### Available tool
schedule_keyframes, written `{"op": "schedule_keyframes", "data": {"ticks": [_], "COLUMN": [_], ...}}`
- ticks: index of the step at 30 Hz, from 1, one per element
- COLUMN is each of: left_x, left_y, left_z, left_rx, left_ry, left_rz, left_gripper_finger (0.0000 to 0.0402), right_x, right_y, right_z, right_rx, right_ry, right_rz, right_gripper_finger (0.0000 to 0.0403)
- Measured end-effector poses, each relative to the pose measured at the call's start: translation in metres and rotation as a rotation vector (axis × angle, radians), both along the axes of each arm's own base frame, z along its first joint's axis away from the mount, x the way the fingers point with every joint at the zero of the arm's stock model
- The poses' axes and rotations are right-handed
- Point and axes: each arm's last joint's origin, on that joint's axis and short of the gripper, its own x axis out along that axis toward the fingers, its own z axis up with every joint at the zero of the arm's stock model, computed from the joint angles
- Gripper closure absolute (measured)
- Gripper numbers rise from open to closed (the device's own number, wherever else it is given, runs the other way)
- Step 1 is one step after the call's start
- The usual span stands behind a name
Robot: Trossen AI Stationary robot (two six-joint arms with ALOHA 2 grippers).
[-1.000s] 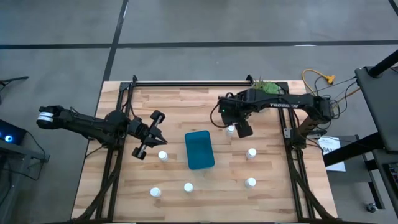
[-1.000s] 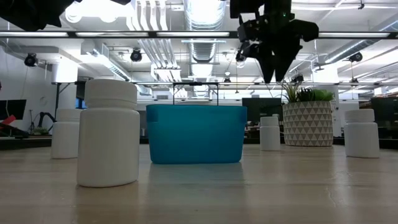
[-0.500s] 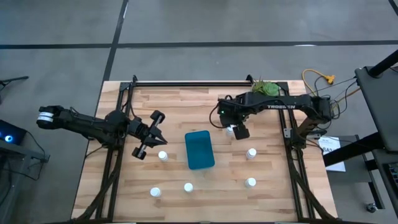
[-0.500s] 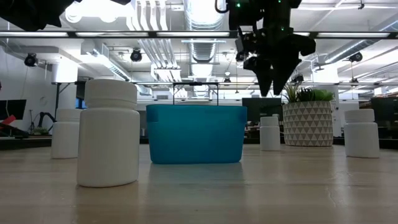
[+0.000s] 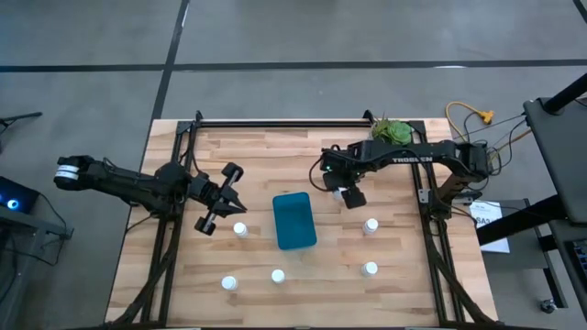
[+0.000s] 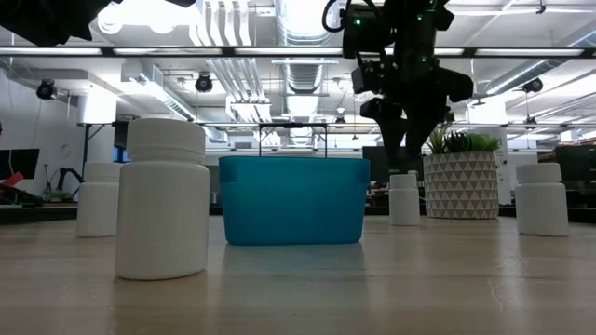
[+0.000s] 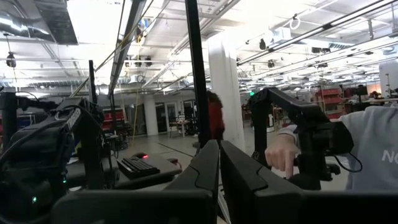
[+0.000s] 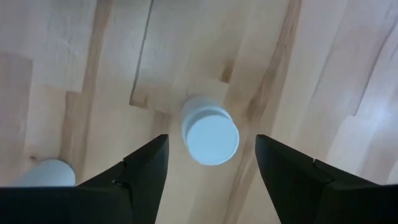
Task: Pick and place pill bottles into a basket
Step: Put the white pill bottle into the blue bin
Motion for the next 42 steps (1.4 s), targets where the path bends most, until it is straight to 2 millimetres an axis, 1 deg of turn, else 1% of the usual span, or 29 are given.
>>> {"op": "schedule_keyframes", "data": {"ticks": [18, 23, 33, 37, 42], "left_x": [0.000, 0.000, 0.000, 0.000, 0.000], "left_y": [0.000, 0.000, 0.000, 0.000, 0.000], "left_z": [0.000, 0.000, 0.000, 0.000, 0.000], "left_rx": [0.000, 0.000, 0.003, 0.005, 0.005], "left_ry": [0.000, 0.000, -0.002, -0.002, -0.003], "left_rz": [0.000, 0.000, 0.002, 0.002, 0.003], "left_gripper_finger": [0.0402, 0.0402, 0.0402, 0.0402, 0.0402], "right_x": [-0.001, -0.004, -0.006, -0.007, -0.007], "right_y": [0.000, 0.000, 0.001, 0.001, 0.001], "right_z": [-0.021, -0.030, -0.042, -0.043, -0.043], "right_rx": [-0.006, -0.007, -0.011, -0.014, -0.016], "right_ry": [-0.041, -0.035, -0.048, -0.046, -0.042], "right_rz": [0.022, 0.033, 0.038, 0.038, 0.030], "right_gripper_finger": [0.0170, 0.0170, 0.0171, 0.0182, 0.0207]}}
